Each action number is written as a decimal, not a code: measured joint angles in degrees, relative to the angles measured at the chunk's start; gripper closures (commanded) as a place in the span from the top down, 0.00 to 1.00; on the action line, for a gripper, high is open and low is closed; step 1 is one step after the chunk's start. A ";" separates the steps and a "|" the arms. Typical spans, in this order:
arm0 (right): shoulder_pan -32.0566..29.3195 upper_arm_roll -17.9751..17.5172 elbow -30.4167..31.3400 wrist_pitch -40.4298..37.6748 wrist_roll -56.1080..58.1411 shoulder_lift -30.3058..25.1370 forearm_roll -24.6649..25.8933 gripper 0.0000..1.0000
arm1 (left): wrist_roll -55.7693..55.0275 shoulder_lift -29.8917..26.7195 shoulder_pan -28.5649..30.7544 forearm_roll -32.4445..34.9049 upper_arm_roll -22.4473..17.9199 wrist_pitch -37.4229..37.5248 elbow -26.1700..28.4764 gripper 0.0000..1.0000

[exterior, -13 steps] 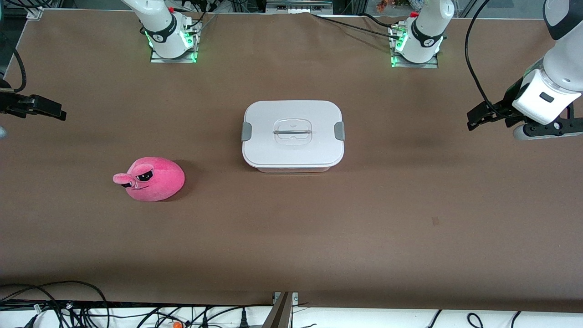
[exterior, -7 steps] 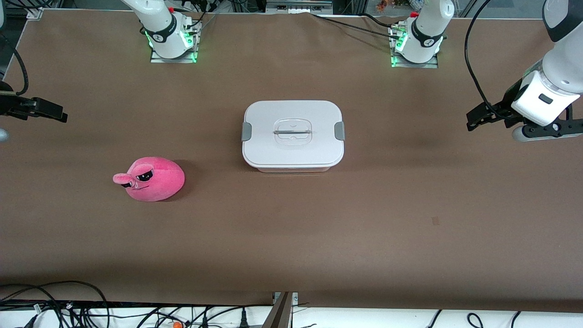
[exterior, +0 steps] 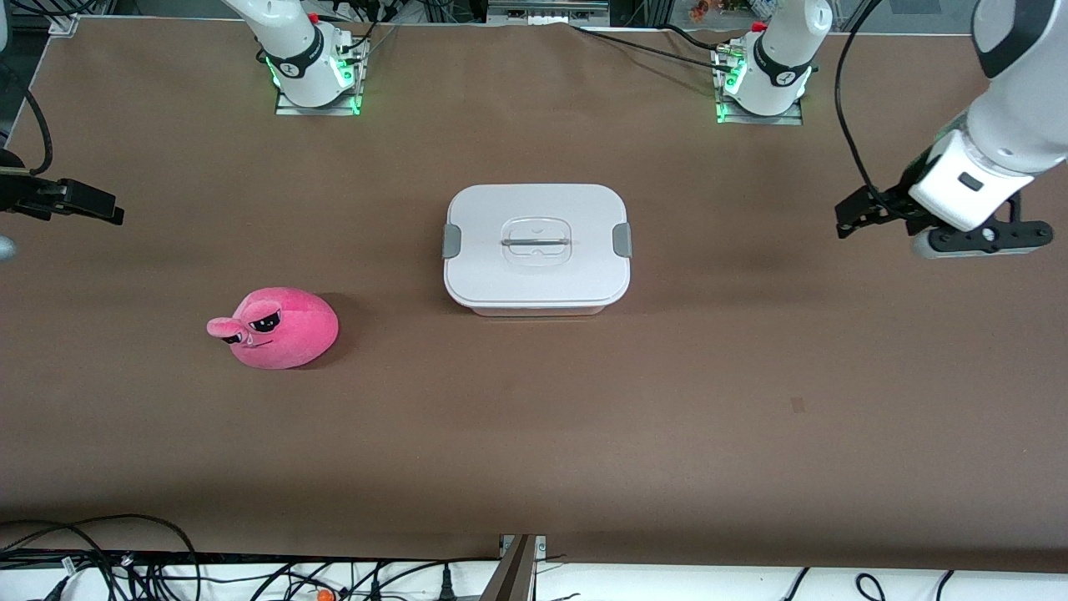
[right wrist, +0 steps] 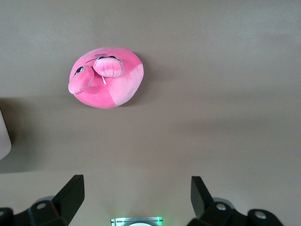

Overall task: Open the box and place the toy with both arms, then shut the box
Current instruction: 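Move the left gripper over the white box lid handle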

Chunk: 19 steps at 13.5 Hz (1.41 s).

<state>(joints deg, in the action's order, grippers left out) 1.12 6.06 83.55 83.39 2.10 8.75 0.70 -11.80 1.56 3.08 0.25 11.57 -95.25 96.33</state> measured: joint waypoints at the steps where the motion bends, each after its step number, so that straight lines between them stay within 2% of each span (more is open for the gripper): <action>1: 0.00 0.00 0.00 0.02 0.00 0.11 0.00 1.00 | 0.00 0.09 -0.53 -0.04 0.85 0.20 -0.01 1.00; 7: 0.01 -0.02 -0.19 1.05 -0.01 0.43 0.00 1.00 | 2.05 5.14 -4.66 -0.18 9.22 1.11 -0.17 1.00; 10: 0.02 -0.04 -0.26 1.19 -0.01 0.45 0.00 1.00 | 13.69 8.44 -7.80 -1.48 9.49 1.05 -2.71 1.00; 14: 0.10 -0.20 -0.35 1.35 -0.01 0.46 -0.01 1.00 | 23.13 13.77 -14.52 -2.62 9.62 -0.54 -7.19 1.00; 19: 0.37 -0.58 -0.55 1.85 -0.01 0.46 -0.03 1.00 | 35.34 19.70 -20.53 -6.05 9.64 -11.39 -8.76 1.00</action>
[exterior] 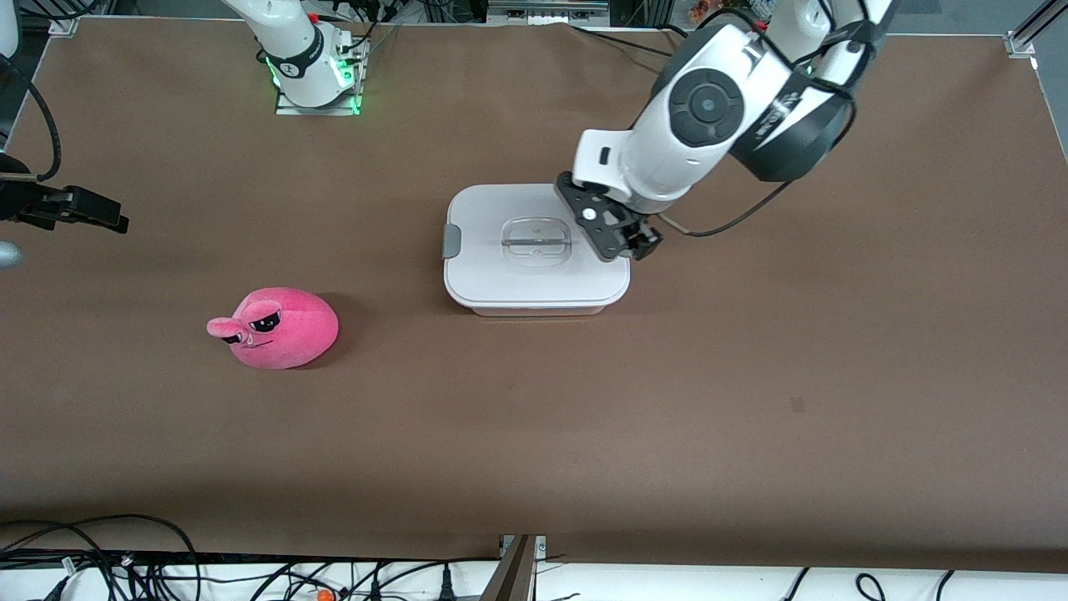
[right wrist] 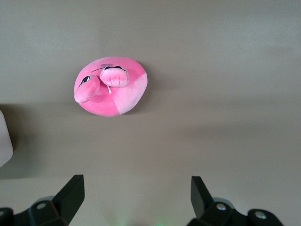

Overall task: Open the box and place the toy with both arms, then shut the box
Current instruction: 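Lower the left gripper and grasp the lid handle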

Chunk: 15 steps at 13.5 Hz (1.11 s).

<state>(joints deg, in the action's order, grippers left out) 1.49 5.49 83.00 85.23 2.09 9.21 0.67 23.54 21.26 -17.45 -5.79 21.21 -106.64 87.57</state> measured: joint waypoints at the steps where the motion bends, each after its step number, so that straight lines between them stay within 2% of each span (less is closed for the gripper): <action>1: 0.00 0.00 -0.01 0.00 0.00 0.00 -0.02 1.00 | 3.79 1.18 -0.60 -0.01 -0.03 -2.87 -0.02 1.00; 4: 0.06 -0.06 0.00 -0.08 0.02 0.08 -0.04 1.00 | 10.64 4.83 -2.02 0.02 -0.06 -8.30 -0.03 1.00; 10: 0.15 -0.13 0.02 0.03 0.06 0.96 -0.06 1.00 | 11.89 8.58 -5.75 1.86 -0.11 -9.93 0.91 1.00; 11: 0.28 -0.21 0.01 0.06 0.09 0.95 -0.10 1.00 | 11.90 8.64 -6.43 2.29 -0.11 -10.86 1.64 0.94; 12: 0.70 -0.28 -0.01 0.07 0.08 0.95 -0.18 1.00 | 11.89 8.64 -6.92 3.01 -0.11 -12.18 2.47 0.59; 14: 1.61 -0.32 0.00 0.07 -0.02 0.95 -0.20 1.00 | 11.90 8.70 -7.46 3.69 -0.12 -14.15 3.85 0.10; 15: 1.82 -0.33 -0.01 0.08 -0.03 0.95 -0.20 1.00 | 11.90 8.73 -7.58 3.71 -0.12 -14.60 4.18 0.00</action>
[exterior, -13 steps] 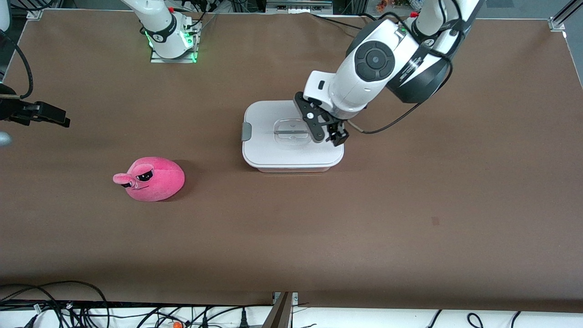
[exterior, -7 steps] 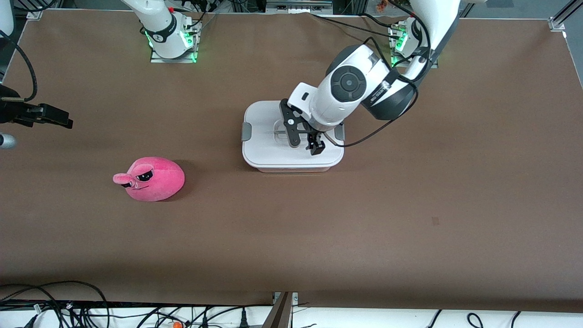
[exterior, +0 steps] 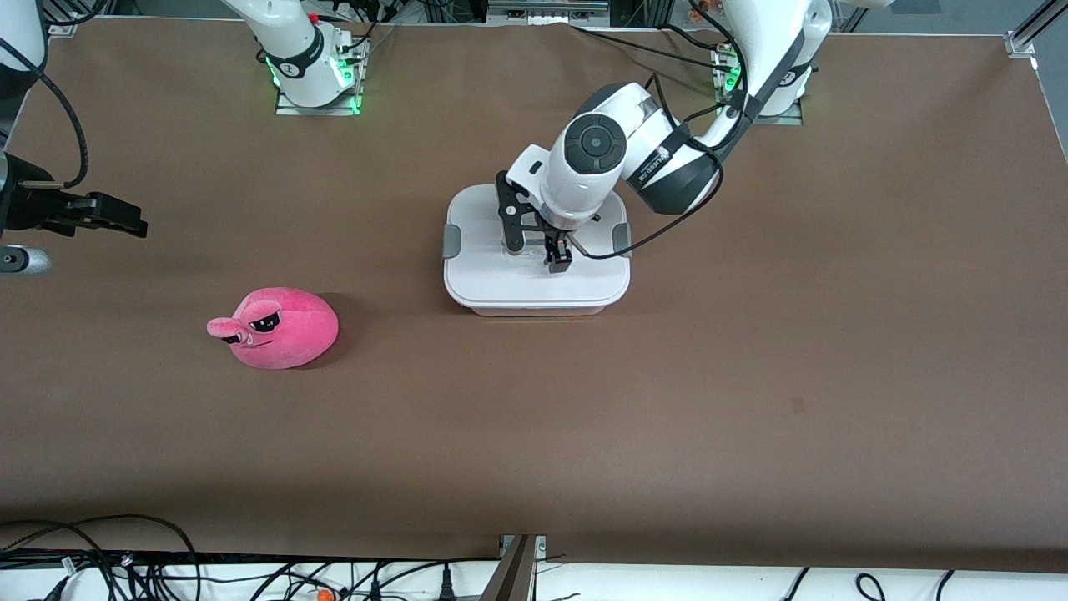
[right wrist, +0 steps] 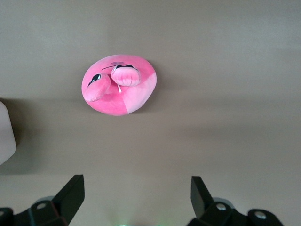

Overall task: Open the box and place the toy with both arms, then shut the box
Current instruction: 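Lower the left gripper and grasp the lid handle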

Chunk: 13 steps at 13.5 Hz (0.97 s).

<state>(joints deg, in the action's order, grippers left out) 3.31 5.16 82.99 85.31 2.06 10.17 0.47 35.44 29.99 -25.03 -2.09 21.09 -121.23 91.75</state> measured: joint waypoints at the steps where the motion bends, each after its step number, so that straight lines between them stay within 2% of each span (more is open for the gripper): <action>1: 0.04 0.00 0.00 0.00 0.00 0.00 0.00 1.00 | 0.00 0.02 -0.09 0.00 0.00 -0.12 0.07 0.00; 10: 0.01 0.09 -0.03 2.36 0.04 1.88 -1.14 1.00 | 0.87 -0.42 -0.27 0.11 -0.12 0.27 -0.29 0.00; 13: 0.02 0.08 0.04 2.59 0.08 4.14 -1.49 1.00 | 0.77 -2.92 0.53 0.03 -0.28 4.69 -1.23 0.00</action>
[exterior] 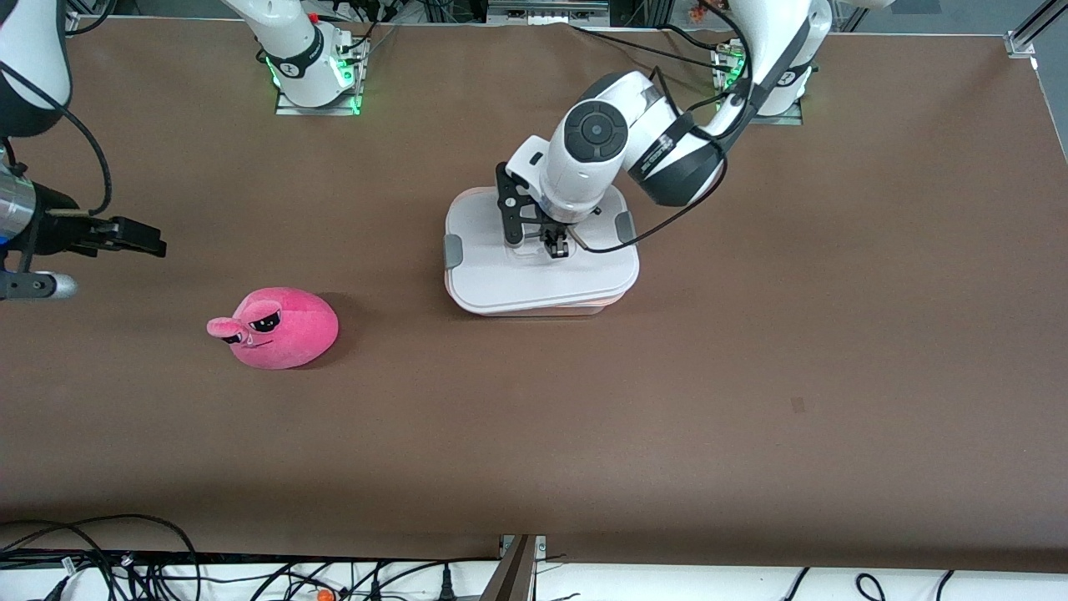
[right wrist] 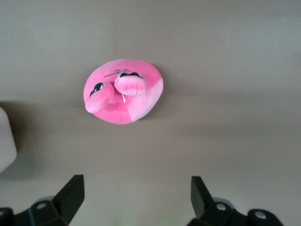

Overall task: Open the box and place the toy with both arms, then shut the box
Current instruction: 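Lower the left gripper and grasp the lid handle, then lift the lid off the pink tub while the right gripper reaches the toy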

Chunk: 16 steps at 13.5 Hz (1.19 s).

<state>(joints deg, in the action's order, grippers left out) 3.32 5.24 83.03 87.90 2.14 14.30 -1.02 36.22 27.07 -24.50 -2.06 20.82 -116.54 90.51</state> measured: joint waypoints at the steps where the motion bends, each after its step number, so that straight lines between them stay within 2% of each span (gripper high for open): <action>1: 0.04 -0.02 0.03 0.00 0.11 0.97 0.00 1.00 | -0.02 -1.43 0.81 -0.17 -0.08 2.62 -0.17 0.00; 4: 1.35 -0.18 1.10 0.50 1.39 3.94 -0.01 1.00 | 1.84 -4.54 5.10 -0.87 -0.22 9.48 -0.38 0.00; 7: 2.19 -0.23 5.31 5.05 7.47 6.02 -0.01 1.00 | 10.65 -4.78 10.45 -1.14 -0.53 13.87 -1.06 0.00; 11: 2.15 -0.16 10.85 10.24 11.71 6.16 -0.01 1.00 | 22.71 -2.98 17.05 -1.17 -0.93 16.41 -0.93 0.00; 16: 2.15 -0.16 18.94 17.49 17.02 5.48 -0.01 1.00 | 27.38 0.73 19.33 1.83 -1.46 16.35 -1.03 0.00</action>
<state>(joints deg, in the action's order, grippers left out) 5.47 5.08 101.97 105.39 19.15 19.78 -1.03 63.60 27.81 -5.17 -0.22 19.35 -100.19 89.48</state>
